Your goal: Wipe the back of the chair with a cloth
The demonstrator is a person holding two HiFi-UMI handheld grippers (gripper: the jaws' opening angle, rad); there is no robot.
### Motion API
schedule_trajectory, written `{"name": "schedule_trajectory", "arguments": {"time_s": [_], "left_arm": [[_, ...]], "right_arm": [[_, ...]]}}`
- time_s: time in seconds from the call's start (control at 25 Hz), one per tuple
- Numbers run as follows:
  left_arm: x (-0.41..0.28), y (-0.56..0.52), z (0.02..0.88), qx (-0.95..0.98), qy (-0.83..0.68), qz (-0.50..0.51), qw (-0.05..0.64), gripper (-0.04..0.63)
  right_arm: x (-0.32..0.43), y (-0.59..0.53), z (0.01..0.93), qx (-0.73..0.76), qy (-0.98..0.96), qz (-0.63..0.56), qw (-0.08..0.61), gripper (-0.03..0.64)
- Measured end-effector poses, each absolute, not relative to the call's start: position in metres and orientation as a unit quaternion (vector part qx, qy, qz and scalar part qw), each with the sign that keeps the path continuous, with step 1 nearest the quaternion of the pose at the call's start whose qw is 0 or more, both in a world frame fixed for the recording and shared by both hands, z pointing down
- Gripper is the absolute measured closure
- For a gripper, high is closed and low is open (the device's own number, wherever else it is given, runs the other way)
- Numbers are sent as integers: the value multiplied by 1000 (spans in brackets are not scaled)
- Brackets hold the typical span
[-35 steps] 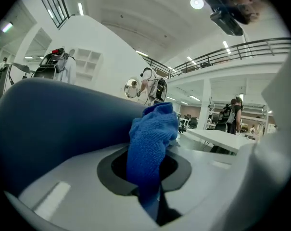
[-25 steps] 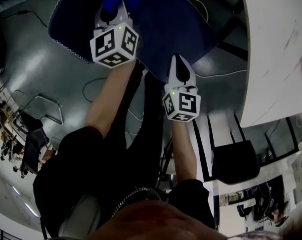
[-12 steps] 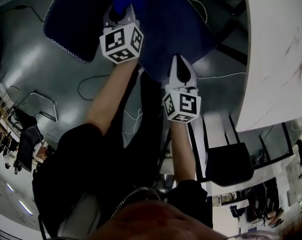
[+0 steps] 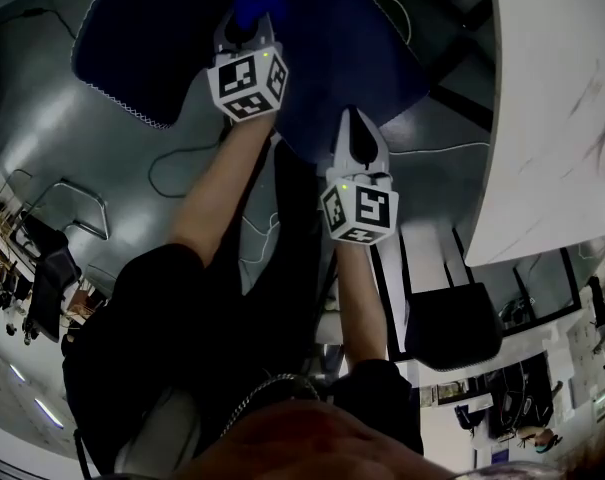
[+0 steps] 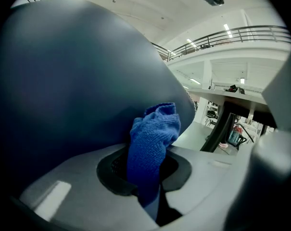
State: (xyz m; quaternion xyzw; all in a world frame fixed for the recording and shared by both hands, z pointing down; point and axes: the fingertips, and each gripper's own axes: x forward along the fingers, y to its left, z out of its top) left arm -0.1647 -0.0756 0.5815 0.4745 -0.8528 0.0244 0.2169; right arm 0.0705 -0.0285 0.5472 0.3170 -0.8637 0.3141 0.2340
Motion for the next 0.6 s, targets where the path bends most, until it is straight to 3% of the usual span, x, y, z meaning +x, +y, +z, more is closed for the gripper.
{"name": "schedule_trajectory", "arguments": {"time_s": [0.6], "left_arm": [[-155,-73,646,480,-834,66,263,541]], "right_arm": [[69,-36,547,322,-861,314,238,614]]}}
